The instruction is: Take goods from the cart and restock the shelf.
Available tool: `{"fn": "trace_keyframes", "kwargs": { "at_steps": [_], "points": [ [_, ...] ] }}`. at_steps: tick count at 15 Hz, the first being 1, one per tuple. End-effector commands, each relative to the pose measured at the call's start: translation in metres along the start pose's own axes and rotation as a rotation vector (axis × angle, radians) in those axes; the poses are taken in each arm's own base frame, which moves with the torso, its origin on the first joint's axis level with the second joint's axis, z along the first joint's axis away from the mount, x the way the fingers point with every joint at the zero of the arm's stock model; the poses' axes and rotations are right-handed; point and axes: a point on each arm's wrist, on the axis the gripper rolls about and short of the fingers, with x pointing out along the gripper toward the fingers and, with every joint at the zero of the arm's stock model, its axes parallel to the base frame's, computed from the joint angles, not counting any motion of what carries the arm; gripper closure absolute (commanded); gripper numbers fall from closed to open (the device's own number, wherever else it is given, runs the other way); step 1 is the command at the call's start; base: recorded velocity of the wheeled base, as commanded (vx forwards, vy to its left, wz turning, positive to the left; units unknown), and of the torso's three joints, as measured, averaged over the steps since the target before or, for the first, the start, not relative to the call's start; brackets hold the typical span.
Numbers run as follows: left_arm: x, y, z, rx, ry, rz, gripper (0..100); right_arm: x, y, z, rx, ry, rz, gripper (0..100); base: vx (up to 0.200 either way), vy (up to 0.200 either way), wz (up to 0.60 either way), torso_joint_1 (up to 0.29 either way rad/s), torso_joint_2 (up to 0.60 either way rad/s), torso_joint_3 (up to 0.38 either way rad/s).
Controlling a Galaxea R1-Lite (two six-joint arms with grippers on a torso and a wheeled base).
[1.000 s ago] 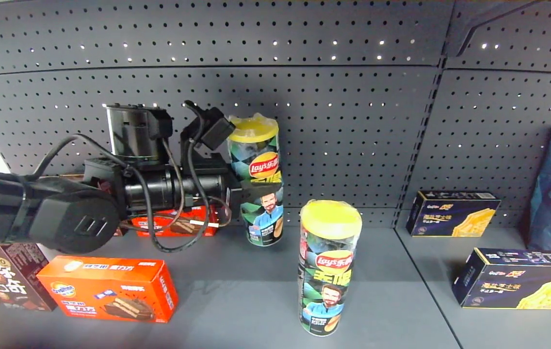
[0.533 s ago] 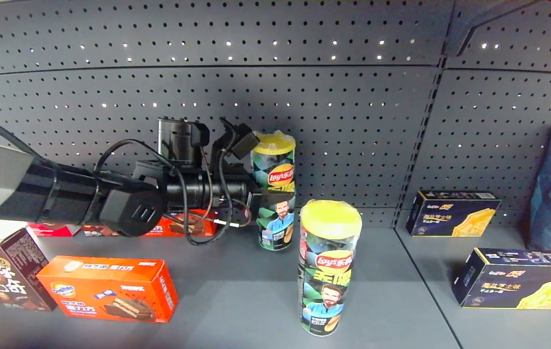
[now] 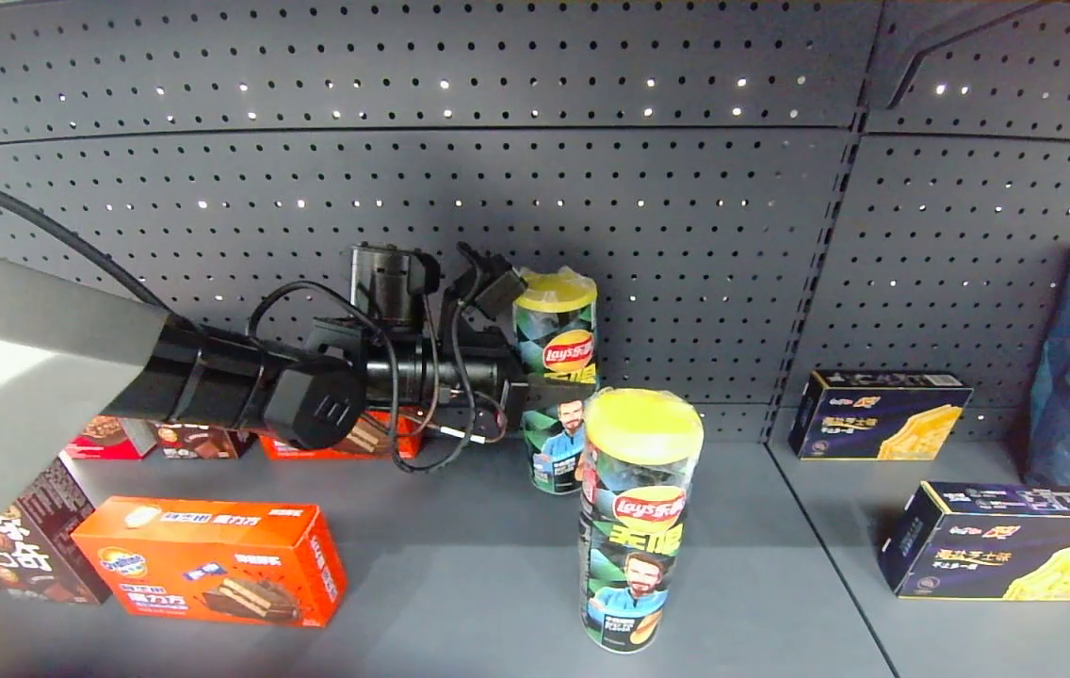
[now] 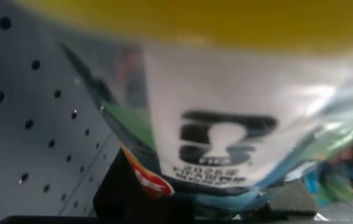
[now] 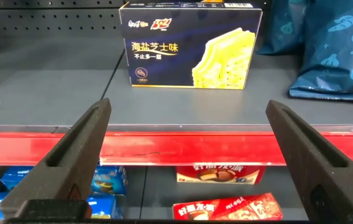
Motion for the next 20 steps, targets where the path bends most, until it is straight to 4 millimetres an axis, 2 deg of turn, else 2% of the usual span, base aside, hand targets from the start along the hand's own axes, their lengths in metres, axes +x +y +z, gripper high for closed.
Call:
{"fn": "trace_keyframes", "kwargs": {
  "at_steps": [1, 11, 17, 18, 20],
  "points": [
    [0.008, 0.006, -0.007, -0.007, 0.007, -0.002, 100, 0.0, 0.0, 0.0, 0.0, 0.002, 0.0, 0, 0.0, 0.0, 0.0, 0.0, 0.0, 0.0],
    [0.032, 0.031, -0.021, 0.008, -0.006, 0.002, 100, 0.0, 0.0, 0.0, 0.0, 0.002, 0.0, 0, 0.0, 0.0, 0.0, 0.0, 0.0, 0.0],
    [0.035, 0.032, -0.026, 0.015, -0.008, 0.001, 100, 0.0, 0.0, 0.0, 0.0, 0.002, 0.0, 0, 0.0, 0.0, 0.0, 0.0, 0.0, 0.0],
    [0.035, 0.032, -0.024, 0.034, -0.01, 0.003, 0, 0.0, 0.0, 0.0, 0.0, 0.002, 0.0, 0, 0.0, 0.0, 0.0, 0.0, 0.0, 0.0],
    [0.034, 0.031, -0.026, 0.043, -0.005, 0.005, 0, 0.0, 0.0, 0.0, 0.0, 0.002, 0.0, 0, 0.0, 0.0, 0.0, 0.0, 0.0, 0.0]
  ]
}}
